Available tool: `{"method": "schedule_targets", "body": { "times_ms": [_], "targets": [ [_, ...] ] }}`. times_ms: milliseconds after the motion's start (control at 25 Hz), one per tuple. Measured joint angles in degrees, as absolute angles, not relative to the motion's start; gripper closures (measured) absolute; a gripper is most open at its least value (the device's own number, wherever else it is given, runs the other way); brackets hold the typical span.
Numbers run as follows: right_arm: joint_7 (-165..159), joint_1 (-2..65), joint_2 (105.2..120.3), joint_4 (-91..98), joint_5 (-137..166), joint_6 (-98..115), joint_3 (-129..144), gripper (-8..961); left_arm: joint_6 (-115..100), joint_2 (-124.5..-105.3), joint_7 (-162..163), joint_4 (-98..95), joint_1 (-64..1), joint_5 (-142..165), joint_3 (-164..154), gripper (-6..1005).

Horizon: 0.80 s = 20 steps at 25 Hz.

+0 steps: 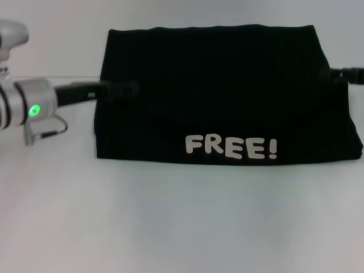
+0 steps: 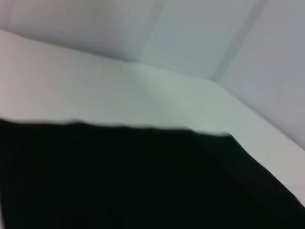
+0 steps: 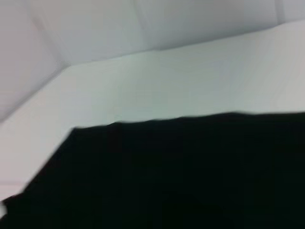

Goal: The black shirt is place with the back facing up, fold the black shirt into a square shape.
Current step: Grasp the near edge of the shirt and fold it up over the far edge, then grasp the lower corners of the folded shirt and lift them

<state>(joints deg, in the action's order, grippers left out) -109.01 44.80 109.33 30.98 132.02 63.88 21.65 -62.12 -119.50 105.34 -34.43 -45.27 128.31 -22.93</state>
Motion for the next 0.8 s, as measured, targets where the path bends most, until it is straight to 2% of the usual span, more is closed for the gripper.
{"method": "schedule_targets", "body": {
  "times_ms": [40, 320, 800],
  "targets": [
    [-109.3, 44.4, 109.31, 31.2, 132.0, 66.1, 21.7, 104, -64.7, -119.54, 105.4, -35.5, -43.7, 128.4, -24.0, 120],
    [-109.3, 43.3, 109.93, 30.8, 132.2, 68.3, 22.3, 109, -69.0, -121.27, 104.9, -40.3, -37.3, 131.1, -28.8, 108],
    [-109.7, 44.4, 110.58, 30.6, 132.0, 66.7, 23.0, 111, -57.4, -122.34, 103.5, -38.5, -37.4, 135.1, -36.0, 109]
  ]
}}
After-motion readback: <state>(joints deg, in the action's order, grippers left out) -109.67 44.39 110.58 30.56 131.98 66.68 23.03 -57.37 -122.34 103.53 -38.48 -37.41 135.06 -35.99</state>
